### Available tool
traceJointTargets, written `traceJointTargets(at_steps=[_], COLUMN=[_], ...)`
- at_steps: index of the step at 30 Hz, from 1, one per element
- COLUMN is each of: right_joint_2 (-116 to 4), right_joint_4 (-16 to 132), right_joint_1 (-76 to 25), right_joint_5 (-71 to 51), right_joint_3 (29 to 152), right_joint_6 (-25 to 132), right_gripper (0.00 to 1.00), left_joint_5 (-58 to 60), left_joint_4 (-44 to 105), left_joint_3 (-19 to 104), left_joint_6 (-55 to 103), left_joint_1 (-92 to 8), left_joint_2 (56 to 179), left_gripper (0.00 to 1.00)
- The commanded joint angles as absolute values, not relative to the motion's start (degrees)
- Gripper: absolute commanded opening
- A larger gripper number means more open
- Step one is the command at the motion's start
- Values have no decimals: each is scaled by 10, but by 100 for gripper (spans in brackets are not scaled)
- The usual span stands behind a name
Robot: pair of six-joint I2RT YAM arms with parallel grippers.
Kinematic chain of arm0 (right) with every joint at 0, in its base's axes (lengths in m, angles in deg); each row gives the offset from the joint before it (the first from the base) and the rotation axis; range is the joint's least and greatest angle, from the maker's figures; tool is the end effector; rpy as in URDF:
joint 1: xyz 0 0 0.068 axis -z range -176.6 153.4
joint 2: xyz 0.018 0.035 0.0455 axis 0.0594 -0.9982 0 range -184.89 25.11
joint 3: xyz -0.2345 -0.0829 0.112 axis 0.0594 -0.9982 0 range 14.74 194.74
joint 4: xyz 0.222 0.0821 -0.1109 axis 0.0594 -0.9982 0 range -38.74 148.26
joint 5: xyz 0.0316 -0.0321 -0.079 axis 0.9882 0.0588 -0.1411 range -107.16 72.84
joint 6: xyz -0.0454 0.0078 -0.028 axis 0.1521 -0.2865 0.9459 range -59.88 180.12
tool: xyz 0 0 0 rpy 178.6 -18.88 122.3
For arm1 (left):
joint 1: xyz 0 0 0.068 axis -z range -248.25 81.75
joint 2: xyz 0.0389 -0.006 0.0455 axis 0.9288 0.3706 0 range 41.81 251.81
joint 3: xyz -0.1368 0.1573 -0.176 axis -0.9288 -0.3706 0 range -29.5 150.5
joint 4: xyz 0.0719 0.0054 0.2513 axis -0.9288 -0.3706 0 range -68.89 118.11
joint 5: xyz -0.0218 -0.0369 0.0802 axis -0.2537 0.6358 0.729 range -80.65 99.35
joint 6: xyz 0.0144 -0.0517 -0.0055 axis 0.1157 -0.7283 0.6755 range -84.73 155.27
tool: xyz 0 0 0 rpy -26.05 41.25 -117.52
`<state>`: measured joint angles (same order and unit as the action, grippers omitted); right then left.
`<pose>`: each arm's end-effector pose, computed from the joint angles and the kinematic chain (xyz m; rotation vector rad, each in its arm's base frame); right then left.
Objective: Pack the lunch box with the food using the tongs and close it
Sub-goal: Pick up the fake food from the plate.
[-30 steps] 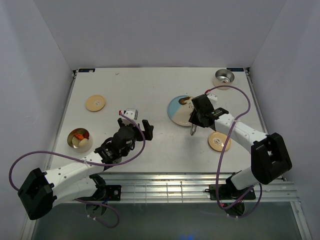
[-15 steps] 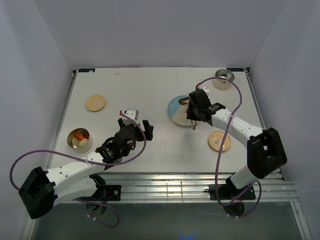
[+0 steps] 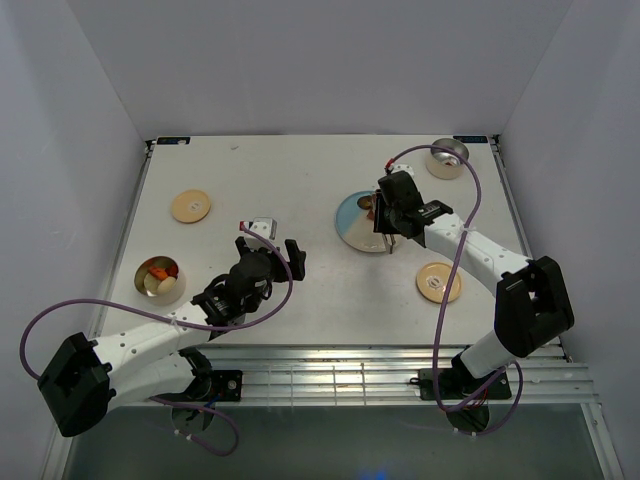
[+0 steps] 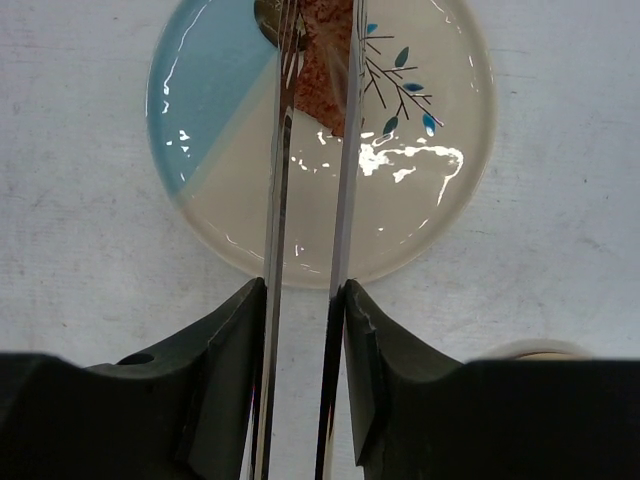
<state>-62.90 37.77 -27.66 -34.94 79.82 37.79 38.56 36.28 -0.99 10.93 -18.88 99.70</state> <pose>0.2954 0.1651 0.2629 -0.0207 2.2873 0.1223 0.1568 -0.1561 0.2313 0.0799 1.9084 -0.3799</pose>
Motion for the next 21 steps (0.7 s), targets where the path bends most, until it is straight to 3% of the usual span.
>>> traceJointTargets(at_steps=[1,6,10,21], right_joint_2=[-615,-630,-637,-635], right_joint_4=[395,396,396,404], right_joint_1=[-272,-270,-268,-269], right_joint_5=[-345,-329,-318,-305], right_joint_3=[818,819,814,792], right_joint_6=[397,403,398,377], right_gripper=[40,39,46,53], left_joint_5=[394,393,395,398], left_joint_4=[367,366,367,367], left_joint_3=[-2,-2,-1,-1], left_joint_6=[115,115,115,116], left_joint_1=[-186,-186,-186,-186], left_joint_2=[991,992,992,996], left_gripper=[98,98,98,98])
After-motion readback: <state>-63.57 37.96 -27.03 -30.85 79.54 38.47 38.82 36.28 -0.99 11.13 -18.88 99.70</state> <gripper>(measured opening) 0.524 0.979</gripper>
